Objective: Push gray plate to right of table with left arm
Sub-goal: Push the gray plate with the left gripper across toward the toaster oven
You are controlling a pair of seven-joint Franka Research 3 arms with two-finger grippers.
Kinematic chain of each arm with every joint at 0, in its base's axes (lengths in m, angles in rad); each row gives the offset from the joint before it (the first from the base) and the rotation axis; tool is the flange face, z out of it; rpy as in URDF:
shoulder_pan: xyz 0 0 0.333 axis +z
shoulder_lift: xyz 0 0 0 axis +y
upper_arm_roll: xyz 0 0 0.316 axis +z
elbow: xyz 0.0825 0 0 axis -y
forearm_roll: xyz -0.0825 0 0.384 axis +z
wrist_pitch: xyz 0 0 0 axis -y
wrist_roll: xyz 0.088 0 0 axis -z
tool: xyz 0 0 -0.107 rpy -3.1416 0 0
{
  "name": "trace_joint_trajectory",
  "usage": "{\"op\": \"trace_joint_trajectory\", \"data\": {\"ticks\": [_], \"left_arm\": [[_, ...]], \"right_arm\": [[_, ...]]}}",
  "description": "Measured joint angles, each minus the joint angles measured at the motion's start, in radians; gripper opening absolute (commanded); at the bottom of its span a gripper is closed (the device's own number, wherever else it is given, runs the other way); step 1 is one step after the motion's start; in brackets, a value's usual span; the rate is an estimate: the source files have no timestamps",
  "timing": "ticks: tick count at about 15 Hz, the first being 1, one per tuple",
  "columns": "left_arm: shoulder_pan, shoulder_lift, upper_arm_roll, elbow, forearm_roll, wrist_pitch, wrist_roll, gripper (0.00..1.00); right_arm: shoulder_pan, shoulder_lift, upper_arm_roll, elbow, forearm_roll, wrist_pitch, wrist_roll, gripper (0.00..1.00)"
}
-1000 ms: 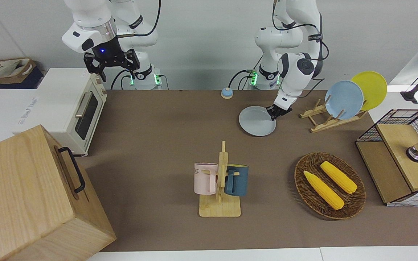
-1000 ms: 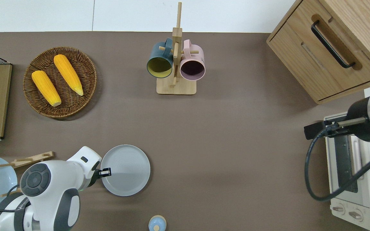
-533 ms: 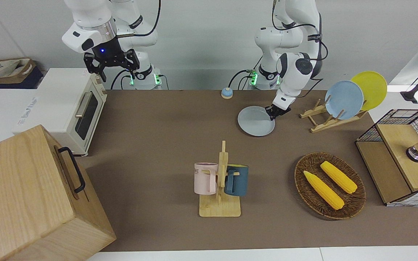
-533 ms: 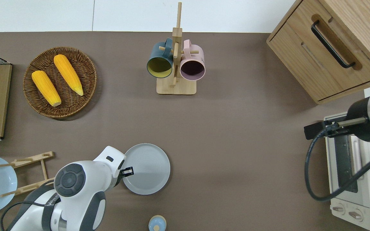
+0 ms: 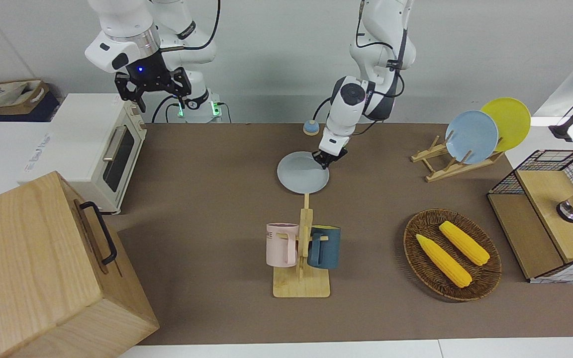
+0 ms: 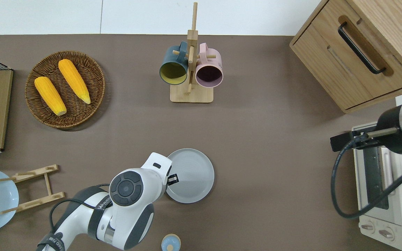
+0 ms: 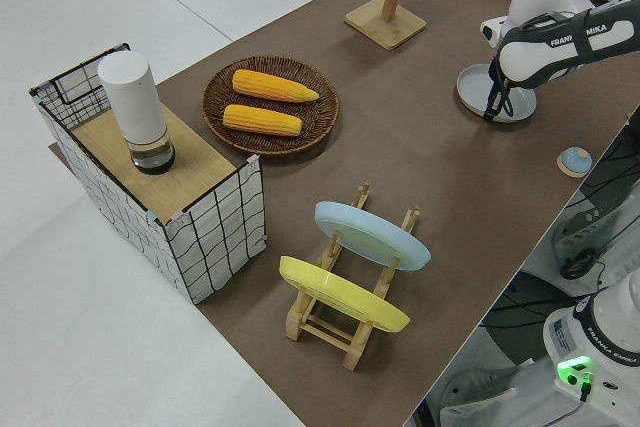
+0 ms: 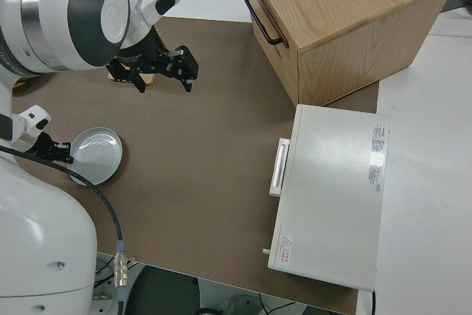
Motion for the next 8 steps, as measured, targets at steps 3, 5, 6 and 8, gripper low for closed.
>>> {"op": "trace_joint_trajectory", "data": {"ticks": [3, 5, 6, 8], "left_arm": [[-0.032, 0.049, -0.017, 0.058, 0.0, 0.003, -0.076, 0.0], [-0.06, 0.087, -0.022, 0.105, 0.0, 0.005, -0.126, 0.0], [-0.076, 0.109, -0.022, 0.131, 0.001, 0.005, -0.152, 0.0], [-0.107, 0.147, -0.023, 0.177, 0.001, 0.005, -0.195, 0.0]], "right_arm": [[0.0, 0.0, 0.0, 0.0, 0.0, 0.0, 0.0, 0.983], [0.0, 0.0, 0.0, 0.0, 0.0, 0.0, 0.0, 0.983], [0.0, 0.0, 0.0, 0.0, 0.0, 0.0, 0.0, 0.983], [0.0, 0.0, 0.0, 0.0, 0.0, 0.0, 0.0, 0.983]]}}
